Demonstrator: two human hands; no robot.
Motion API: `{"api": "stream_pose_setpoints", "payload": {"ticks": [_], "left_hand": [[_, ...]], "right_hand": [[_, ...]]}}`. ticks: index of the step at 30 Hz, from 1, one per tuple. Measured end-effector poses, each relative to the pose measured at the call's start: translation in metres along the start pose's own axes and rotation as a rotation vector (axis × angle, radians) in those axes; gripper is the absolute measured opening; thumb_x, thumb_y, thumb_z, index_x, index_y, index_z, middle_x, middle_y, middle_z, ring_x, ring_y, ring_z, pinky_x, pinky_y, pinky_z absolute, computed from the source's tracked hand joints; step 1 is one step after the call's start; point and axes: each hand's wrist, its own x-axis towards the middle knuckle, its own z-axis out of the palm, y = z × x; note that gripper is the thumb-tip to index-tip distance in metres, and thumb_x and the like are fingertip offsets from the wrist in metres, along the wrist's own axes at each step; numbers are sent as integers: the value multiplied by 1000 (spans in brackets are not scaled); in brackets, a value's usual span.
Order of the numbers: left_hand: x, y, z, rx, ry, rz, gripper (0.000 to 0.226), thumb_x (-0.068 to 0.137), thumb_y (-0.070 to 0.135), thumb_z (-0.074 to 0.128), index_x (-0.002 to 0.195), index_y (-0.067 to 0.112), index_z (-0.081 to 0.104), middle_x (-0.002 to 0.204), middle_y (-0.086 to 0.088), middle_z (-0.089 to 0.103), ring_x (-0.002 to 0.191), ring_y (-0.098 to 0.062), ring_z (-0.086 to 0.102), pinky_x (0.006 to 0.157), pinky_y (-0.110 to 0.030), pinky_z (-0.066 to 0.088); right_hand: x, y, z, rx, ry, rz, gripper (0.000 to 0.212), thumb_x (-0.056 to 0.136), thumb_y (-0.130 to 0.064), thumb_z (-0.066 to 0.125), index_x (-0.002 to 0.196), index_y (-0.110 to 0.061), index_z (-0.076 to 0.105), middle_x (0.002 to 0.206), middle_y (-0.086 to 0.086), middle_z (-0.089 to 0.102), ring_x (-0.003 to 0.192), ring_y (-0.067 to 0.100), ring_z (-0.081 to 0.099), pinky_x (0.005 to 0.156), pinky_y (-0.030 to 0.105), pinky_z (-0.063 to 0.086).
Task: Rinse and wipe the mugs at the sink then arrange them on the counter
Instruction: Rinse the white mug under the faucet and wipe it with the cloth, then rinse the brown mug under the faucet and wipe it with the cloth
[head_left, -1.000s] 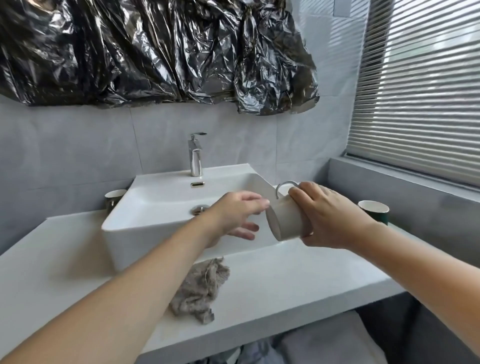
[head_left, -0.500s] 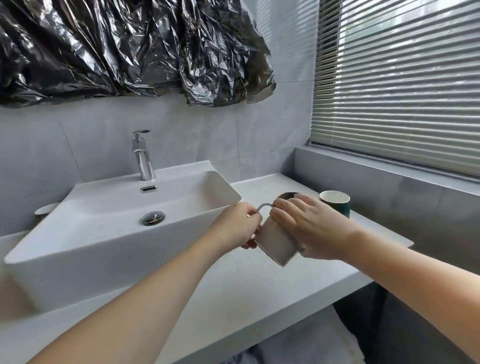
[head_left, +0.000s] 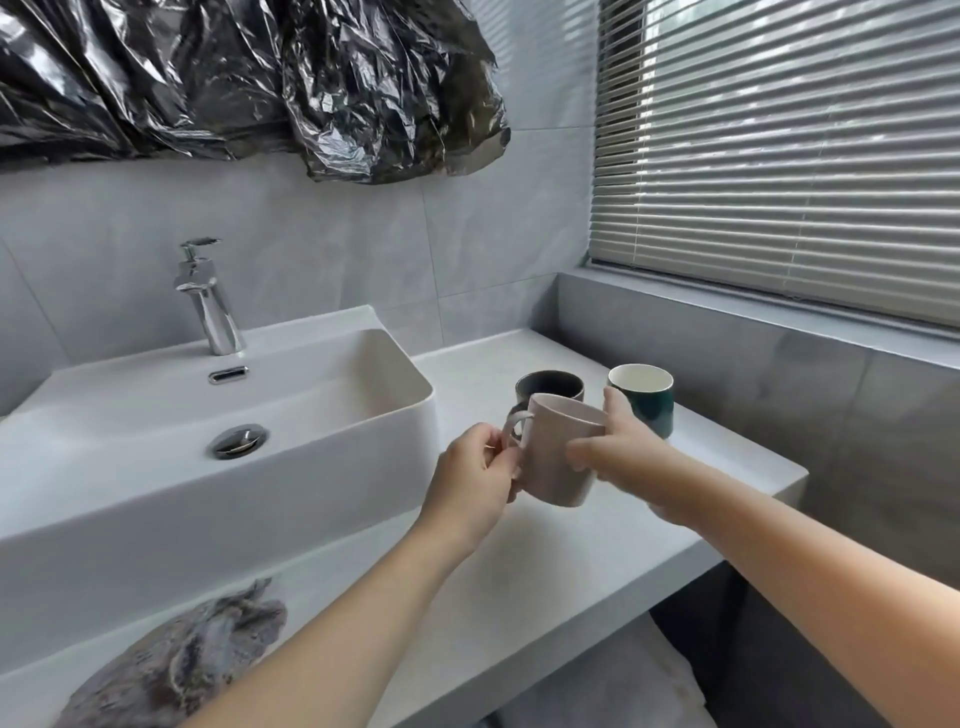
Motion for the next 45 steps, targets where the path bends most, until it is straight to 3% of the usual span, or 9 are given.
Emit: {"api": "stream_pose_setpoints", "payload": {"ticks": [3, 6, 8, 14, 23, 29, 35, 40, 45], "left_hand": [[1, -13, 12, 28, -62, 20, 14, 84, 33, 61, 83, 19, 60, 74, 2, 69, 67, -20, 61, 68, -42, 55], [4, -19, 25, 22, -103, 17, 13, 90, 27, 64, 87, 14, 60, 68, 4, 60, 60, -11, 46, 59, -23, 38], [9, -23, 33, 13, -116, 11, 18, 87, 28, 63, 87, 11, 58, 73, -1, 60, 65, -13, 47, 64, -27, 39], [20, -32, 48, -8, -95, -52, 21, 87, 21, 61, 73, 13, 48, 67, 1, 49, 63, -16, 39, 62, -31, 35], [32, -40, 54, -10, -102, -71, 21, 71, 25, 59, 83, 8, 58, 72, -3, 60, 67, -17, 50, 66, -33, 43], [24, -30, 50, 13, -94, -86, 8, 84, 19, 63, 92, 21, 64, 89, 2, 70, 80, -18, 62, 73, -30, 48], [-8, 5, -9, 293, 65, 122, 23, 97, 27, 53, 119, 21, 59, 117, 5, 64, 102, -16, 62, 79, -27, 49], [-27, 33, -92, 476, 249, 329, 26, 98, 20, 54, 120, 12, 62, 113, -9, 70, 105, -29, 63, 87, -36, 48], [-32, 20, -182, 565, 368, 323, 24, 97, 17, 55, 117, 8, 63, 115, -12, 69, 107, -31, 63, 88, -38, 49]], "right_hand": [[5, 13, -1, -31, 40, -12, 52, 78, -16, 73, 118, -19, 41, 117, 7, 53, 98, 18, 57, 66, 28, 50], [12, 26, -5, -97, 80, -23, 85, 69, -25, 78, 142, -18, 34, 131, 6, 47, 113, 25, 55, 66, 29, 50], [13, 30, -7, -183, 108, -59, 101, 63, -32, 79, 150, -19, 27, 138, 3, 41, 118, 24, 51, 67, 28, 50], [11, 35, -5, -318, 119, -118, 96, 76, -28, 76, 152, -22, 19, 131, -3, 32, 110, 17, 45, 71, 27, 48], [16, 42, -1, -309, 130, -89, 102, 81, -28, 74, 159, -20, 8, 156, 0, 24, 133, 15, 33, 90, 23, 32], [10, 40, -3, -270, 143, -63, 102, 79, -30, 74, 158, -20, 11, 155, 3, 29, 135, 20, 36, 92, 26, 37], [-31, -6, 1, -522, 343, -306, 69, 90, -36, 63, 149, -13, 33, 147, 2, 41, 131, 21, 40, 95, 28, 35], [-54, -66, 43, -527, 292, -496, 62, 92, -26, 61, 148, -12, 38, 148, 3, 43, 133, 23, 42, 103, 27, 32], [-50, -117, 112, -498, 181, -591, 64, 93, -29, 60, 150, -13, 35, 153, 3, 39, 139, 19, 36, 107, 24, 27]]}}
